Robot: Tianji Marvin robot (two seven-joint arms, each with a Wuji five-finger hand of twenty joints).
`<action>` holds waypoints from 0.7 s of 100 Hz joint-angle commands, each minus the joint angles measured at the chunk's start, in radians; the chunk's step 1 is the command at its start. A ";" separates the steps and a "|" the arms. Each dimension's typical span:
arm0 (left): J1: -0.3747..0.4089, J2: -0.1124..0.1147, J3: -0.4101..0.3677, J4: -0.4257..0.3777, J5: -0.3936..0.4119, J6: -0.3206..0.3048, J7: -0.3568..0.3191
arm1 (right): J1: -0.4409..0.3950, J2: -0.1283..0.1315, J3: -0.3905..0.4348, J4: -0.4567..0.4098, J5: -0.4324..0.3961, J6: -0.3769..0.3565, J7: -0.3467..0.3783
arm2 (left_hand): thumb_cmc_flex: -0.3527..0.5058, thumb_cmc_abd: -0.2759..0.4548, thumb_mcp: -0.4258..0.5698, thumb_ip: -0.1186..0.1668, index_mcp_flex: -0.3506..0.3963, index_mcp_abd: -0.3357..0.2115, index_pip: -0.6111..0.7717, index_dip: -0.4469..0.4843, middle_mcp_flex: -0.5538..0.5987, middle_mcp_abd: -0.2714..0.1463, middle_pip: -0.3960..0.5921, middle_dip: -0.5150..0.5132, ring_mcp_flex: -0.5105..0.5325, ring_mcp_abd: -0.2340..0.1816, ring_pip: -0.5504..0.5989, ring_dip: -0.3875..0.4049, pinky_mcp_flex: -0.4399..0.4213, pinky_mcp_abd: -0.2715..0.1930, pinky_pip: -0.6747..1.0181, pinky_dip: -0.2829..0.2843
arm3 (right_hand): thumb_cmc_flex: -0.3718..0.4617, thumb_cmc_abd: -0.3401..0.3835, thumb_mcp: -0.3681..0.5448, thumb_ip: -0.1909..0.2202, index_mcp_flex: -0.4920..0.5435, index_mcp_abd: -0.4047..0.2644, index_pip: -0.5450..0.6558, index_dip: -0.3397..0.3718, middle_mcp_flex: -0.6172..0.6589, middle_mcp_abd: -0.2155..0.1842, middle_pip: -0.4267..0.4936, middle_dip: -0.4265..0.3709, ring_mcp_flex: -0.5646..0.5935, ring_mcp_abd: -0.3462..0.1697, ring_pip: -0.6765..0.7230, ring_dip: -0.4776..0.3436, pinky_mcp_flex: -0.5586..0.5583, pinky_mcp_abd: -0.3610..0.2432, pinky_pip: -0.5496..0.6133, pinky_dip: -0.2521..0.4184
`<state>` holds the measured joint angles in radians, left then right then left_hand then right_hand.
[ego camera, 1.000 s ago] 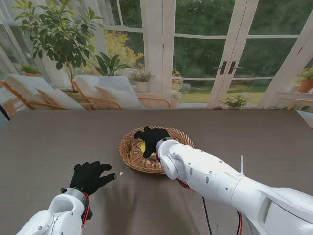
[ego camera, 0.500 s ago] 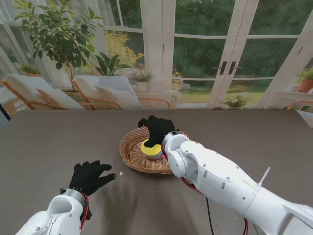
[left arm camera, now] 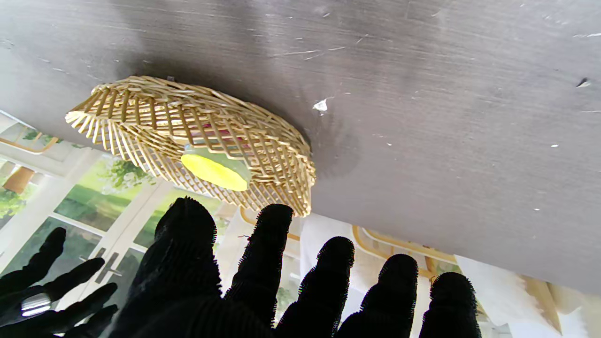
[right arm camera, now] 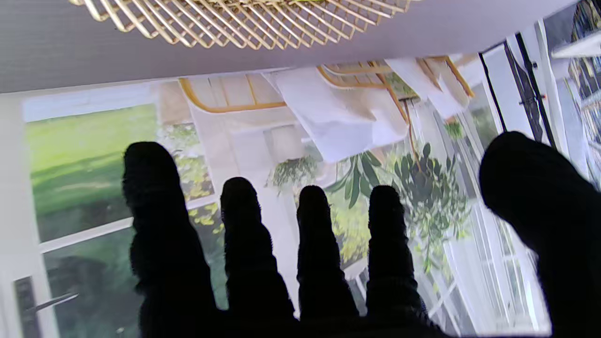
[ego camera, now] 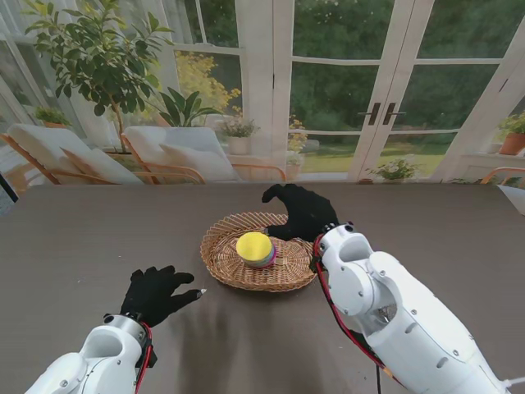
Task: Stack culture dishes into a storage basket
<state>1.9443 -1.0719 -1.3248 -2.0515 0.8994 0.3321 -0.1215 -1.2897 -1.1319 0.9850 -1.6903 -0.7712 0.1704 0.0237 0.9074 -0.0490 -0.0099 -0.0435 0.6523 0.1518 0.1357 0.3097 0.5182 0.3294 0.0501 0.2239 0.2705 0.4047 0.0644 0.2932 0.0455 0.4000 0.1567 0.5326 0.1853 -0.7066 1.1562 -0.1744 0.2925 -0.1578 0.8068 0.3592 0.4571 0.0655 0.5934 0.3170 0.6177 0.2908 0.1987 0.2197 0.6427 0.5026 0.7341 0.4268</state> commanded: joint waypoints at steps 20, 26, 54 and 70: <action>-0.018 -0.001 0.012 -0.017 -0.004 -0.023 -0.029 | -0.160 0.026 0.145 -0.081 0.083 -0.116 -0.008 | 0.031 0.037 -0.005 0.035 0.002 0.010 -0.007 -0.001 0.011 0.013 -0.002 0.008 0.033 0.015 -0.002 0.003 0.006 0.000 0.003 0.009 | 0.024 0.040 -0.072 0.040 0.116 0.031 0.021 -0.023 0.126 -0.026 -0.027 -0.011 0.087 -0.032 0.027 0.020 -0.231 -0.053 0.049 -0.017; -0.024 -0.001 0.016 -0.015 -0.014 -0.029 -0.027 | -0.188 0.024 0.175 -0.084 0.116 -0.146 -0.014 | 0.031 0.036 -0.005 0.035 -0.004 0.011 -0.009 -0.002 0.010 0.014 -0.002 0.008 0.033 0.015 -0.002 0.003 0.007 0.003 0.003 0.010 | 0.031 0.041 -0.072 0.042 0.137 0.042 0.023 -0.026 0.161 -0.026 -0.025 -0.010 0.114 -0.036 0.038 0.025 -0.214 -0.058 0.064 -0.015; -0.055 -0.009 0.027 0.012 -0.077 -0.098 0.026 | -0.281 0.008 0.270 -0.046 0.280 -0.300 -0.065 | 0.034 0.028 -0.004 0.034 -0.054 0.011 -0.029 -0.010 0.012 0.012 -0.001 0.008 0.041 0.008 0.000 0.003 0.022 0.010 0.010 0.013 | 0.055 0.047 -0.045 0.047 0.174 0.068 0.028 -0.030 0.205 -0.022 -0.035 -0.010 0.148 -0.041 0.047 0.029 -0.193 -0.082 0.094 -0.020; -0.067 -0.017 0.034 0.028 -0.113 -0.130 0.066 | -0.311 -0.004 0.300 -0.020 0.350 -0.336 -0.097 | 0.036 0.023 -0.004 0.034 -0.077 0.015 -0.037 -0.015 0.010 0.010 -0.002 0.008 0.038 0.005 -0.002 0.002 0.015 0.007 0.007 0.012 | 0.071 0.027 -0.025 0.044 0.188 0.080 0.034 -0.029 0.219 -0.018 -0.032 -0.008 0.155 -0.036 0.051 0.032 -0.200 -0.077 0.099 -0.027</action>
<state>1.8792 -1.0793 -1.2923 -2.0248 0.7887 0.2072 -0.0376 -1.5811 -1.1297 1.2795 -1.7293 -0.4410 -0.1590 -0.0729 0.9075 -0.0490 -0.0099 -0.0435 0.5999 0.1632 0.1130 0.3038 0.5274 0.3298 0.0511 0.2243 0.2927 0.4058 0.0678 0.2937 0.0681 0.4000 0.1575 0.5326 0.2386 -0.6707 1.1594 -0.1546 0.4669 -0.0792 0.8333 0.3479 0.6516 0.0618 0.5778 0.3170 0.7404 0.2710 0.2399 0.2389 0.6576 0.4556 0.7881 0.4267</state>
